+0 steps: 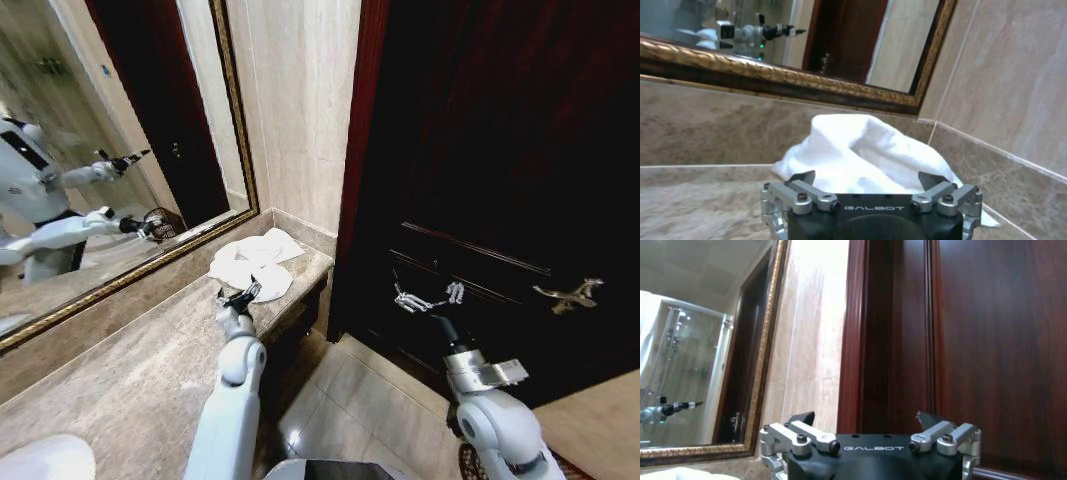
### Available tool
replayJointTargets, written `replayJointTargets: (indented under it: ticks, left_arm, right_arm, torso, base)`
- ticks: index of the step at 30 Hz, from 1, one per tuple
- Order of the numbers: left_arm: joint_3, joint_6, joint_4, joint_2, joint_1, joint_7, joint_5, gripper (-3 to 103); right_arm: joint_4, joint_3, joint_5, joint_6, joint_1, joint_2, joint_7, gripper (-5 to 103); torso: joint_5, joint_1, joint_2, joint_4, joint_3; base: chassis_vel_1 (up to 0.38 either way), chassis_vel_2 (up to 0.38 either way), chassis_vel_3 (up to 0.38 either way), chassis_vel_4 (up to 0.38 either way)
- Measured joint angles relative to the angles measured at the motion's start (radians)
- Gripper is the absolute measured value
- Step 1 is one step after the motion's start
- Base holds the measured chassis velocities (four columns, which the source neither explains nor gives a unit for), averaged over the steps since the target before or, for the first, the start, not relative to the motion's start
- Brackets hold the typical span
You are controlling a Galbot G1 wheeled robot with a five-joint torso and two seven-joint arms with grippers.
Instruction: Discard the used towel into the hamper.
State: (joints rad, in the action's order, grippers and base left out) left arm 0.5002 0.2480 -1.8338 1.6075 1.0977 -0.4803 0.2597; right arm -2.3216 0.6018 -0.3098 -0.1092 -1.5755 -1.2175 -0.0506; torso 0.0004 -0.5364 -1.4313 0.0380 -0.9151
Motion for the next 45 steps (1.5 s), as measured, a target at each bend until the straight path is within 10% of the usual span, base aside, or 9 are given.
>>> replayJointTargets:
  ticks: [19, 45]
  left_arm:
    - [0.025, 0.071, 0.211, -0.042, -0.225, -0.142, 0.188, 101]
    - [-0.019, 0.182, 0.212, -0.163, -0.22, -0.147, 0.325, 11]
  right_arm:
    - [0.018, 0.008, 0.008, -0.015, -0.003, -0.012, 0.009, 100]
    - [0.01, 0.013, -0.042, 0.01, 0.068, 0.016, 0.037, 100]
  torso:
    - [-0.0005, 0.0, 0.0, 0.0, 0.0]
    - [-0.0004, 0.0, 0.0, 0.0, 0.0]
  base:
    - [0.0, 0.0, 0.0, 0.0]
    - [0.0, 0.0, 0.0, 0.0]
